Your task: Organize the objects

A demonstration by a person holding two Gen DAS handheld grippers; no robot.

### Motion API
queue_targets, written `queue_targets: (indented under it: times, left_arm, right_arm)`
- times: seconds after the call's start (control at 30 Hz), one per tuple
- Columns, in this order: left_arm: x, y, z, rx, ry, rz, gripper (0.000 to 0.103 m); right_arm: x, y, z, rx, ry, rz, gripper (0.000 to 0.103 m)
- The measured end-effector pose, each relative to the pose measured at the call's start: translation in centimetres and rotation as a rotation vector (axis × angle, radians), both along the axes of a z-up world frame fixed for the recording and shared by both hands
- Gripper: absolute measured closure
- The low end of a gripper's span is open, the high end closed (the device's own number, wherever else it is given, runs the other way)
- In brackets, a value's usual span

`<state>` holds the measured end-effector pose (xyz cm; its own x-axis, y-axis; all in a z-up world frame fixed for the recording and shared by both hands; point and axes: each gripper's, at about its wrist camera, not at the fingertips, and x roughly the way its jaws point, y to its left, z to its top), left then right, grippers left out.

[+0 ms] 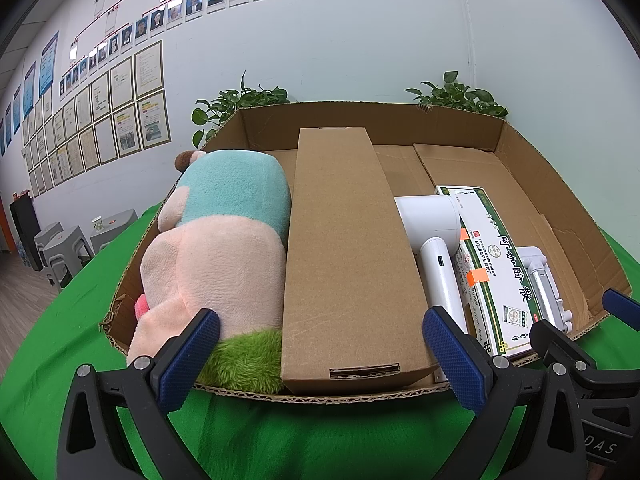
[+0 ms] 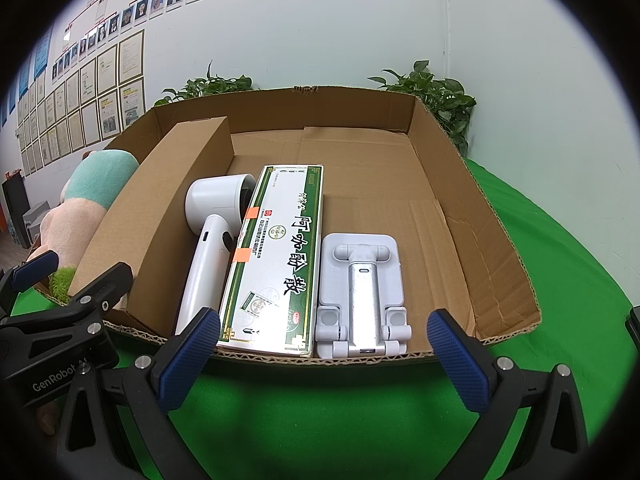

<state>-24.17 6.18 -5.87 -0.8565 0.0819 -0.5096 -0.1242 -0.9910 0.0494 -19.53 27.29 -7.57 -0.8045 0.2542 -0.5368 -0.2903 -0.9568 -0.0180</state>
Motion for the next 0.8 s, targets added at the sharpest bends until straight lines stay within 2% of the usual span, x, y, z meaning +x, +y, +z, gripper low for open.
queue_targets:
  times: [0.8]
  left_arm:
    - [0.05,-0.03,0.02,-0.001,0.000,0.000,0.000]
  right_arm:
    - [-0.01,0.01,0.01,0.000,0.000,0.000,0.000]
